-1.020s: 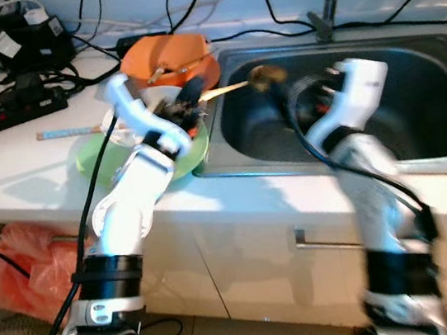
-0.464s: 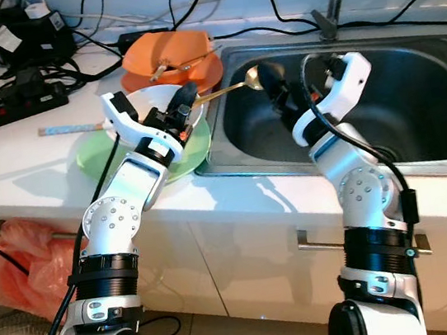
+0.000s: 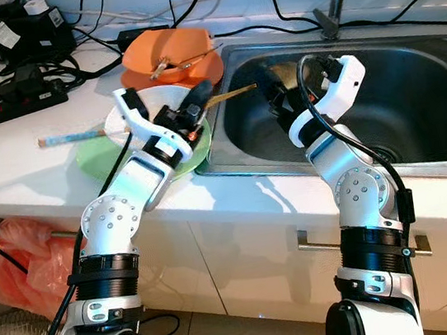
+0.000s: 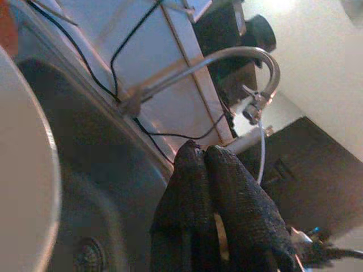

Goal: Kitchen organization

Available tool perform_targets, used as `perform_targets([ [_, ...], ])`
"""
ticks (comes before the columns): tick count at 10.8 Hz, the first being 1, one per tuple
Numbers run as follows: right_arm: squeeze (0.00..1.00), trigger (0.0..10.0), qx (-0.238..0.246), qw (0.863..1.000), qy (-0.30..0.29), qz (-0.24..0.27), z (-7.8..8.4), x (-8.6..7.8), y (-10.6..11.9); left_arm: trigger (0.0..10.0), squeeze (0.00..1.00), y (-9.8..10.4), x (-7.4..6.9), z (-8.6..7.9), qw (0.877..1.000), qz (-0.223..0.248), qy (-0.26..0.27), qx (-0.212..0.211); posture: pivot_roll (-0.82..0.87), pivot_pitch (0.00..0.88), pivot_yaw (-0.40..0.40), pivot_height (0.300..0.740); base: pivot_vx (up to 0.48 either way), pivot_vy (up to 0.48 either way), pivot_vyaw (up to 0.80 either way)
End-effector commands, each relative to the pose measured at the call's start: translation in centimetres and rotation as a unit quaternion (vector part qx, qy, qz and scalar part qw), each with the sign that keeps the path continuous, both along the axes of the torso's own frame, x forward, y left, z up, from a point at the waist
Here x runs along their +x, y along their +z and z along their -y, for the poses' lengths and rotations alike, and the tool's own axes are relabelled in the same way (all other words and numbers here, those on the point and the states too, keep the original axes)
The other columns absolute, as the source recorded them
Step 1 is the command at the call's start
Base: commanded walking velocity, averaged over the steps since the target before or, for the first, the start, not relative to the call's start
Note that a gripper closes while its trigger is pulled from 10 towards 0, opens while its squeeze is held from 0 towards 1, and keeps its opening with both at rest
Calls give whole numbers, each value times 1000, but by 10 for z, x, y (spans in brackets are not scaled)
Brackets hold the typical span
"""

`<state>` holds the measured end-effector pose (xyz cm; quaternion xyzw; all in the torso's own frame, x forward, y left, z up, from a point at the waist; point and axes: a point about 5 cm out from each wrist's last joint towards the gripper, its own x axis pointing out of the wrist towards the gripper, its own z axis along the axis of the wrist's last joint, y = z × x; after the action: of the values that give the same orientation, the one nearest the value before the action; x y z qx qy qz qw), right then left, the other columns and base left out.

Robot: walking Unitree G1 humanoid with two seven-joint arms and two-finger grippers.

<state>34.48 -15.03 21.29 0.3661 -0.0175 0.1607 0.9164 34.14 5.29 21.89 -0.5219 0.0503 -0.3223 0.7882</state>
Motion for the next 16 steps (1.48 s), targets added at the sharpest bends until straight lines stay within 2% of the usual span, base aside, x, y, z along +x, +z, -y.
perform_targets([
  [1,0,0,7,1000,-5,8,1,2,5,0,0,-2,-15,33,997,-21,-44,-59,79,47,41,740,0,0,0],
  [5,0,0,8,999,-47,16,13,4,9,0,0,-5,-14,20,998,-28,-30,-57,80,47,39,740,0,0,0],
  [10,0,0,4,998,-58,18,15,6,11,0,0,-4,-14,20,998,-27,-26,-57,76,49,35,740,0,0,0],
  [11,0,0,2,998,-59,16,15,6,11,667,0,-4,-13,20,998,-23,-27,-56,77,49,36,740,0,0,0],
  [12,0,0,2,998,-61,15,15,7,11,3804,0,-3,-14,21,998,-21,-27,-54,78,48,36,740,0,0,0],
  [13,0,0,2,998,-62,15,15,7,11,4000,0,-3,-13,21,998,-22,-26,-51,78,47,36,740,0,0,0],
  [14,0,0,1,998,-63,13,16,8,10,4627,0,-4,-13,21,998,-23,-23,-45,78,48,37,740,0,0,0],
  [15,0,0,0,998,-64,13,16,8,10,8667,0,-4,-13,21,999,-23,-23,-39,78,48,36,740,0,0,0],
  [16,0,0,-1,998,-65,12,16,8,10,10000,0,-5,-13,21,999,-20,-22,-25,78,49,37,740,0,0,0],
])
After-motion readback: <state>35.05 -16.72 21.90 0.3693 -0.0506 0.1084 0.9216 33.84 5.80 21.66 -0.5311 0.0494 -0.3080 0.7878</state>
